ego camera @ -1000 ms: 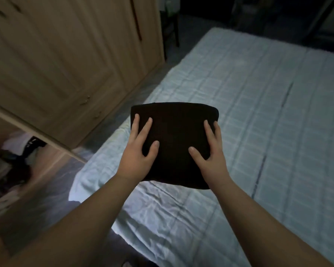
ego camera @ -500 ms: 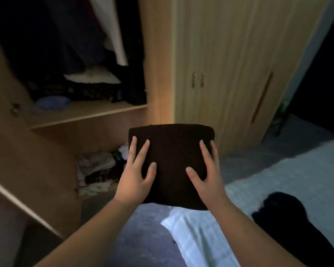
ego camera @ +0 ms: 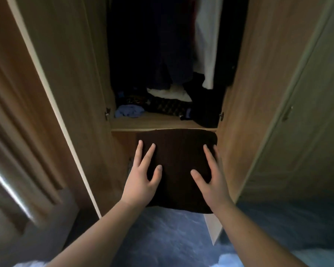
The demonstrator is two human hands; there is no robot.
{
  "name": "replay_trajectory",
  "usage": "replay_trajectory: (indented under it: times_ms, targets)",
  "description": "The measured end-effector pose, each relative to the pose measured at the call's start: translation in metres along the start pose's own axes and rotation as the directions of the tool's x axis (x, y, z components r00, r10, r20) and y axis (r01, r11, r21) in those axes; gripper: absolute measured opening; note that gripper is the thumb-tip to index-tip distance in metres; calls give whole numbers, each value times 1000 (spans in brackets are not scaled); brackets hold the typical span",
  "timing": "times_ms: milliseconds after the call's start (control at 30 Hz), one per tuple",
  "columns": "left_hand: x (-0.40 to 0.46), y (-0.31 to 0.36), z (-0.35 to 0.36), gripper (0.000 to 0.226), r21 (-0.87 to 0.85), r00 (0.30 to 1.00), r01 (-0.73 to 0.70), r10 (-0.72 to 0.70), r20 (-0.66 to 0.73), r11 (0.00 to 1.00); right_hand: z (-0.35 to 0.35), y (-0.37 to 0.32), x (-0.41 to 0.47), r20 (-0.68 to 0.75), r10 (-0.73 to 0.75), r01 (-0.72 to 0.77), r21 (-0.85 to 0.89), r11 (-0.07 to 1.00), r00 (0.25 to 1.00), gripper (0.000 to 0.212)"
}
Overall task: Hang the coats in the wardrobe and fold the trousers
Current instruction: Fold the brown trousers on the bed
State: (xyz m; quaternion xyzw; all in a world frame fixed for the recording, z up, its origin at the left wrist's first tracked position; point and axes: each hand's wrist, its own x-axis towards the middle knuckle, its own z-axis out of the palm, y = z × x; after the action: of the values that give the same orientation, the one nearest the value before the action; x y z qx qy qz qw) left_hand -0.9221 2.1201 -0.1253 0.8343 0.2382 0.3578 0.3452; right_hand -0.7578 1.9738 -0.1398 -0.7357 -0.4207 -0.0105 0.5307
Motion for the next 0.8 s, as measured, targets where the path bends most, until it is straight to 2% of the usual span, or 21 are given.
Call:
replay_trajectory:
  times_ms: [233,533,700,800]
  targets:
    - [77,-54,14,59,59,999,34,-32,-44,998,52,45,79,55,19,-24,89,996,998,77]
    - [236,-126,52,56,119,988,131,-120,-98,984,123,123,253,154,1,-32,201,979,988,74]
    - [301,-174,48,56,161,976,194,-174,-130,968,176,149,329,235,-3,-49,215,975,972,73]
    - [339,-208,41,55,132,967,237,-221,-127,963,211,160,366,286,15,-83,229,970,958,73]
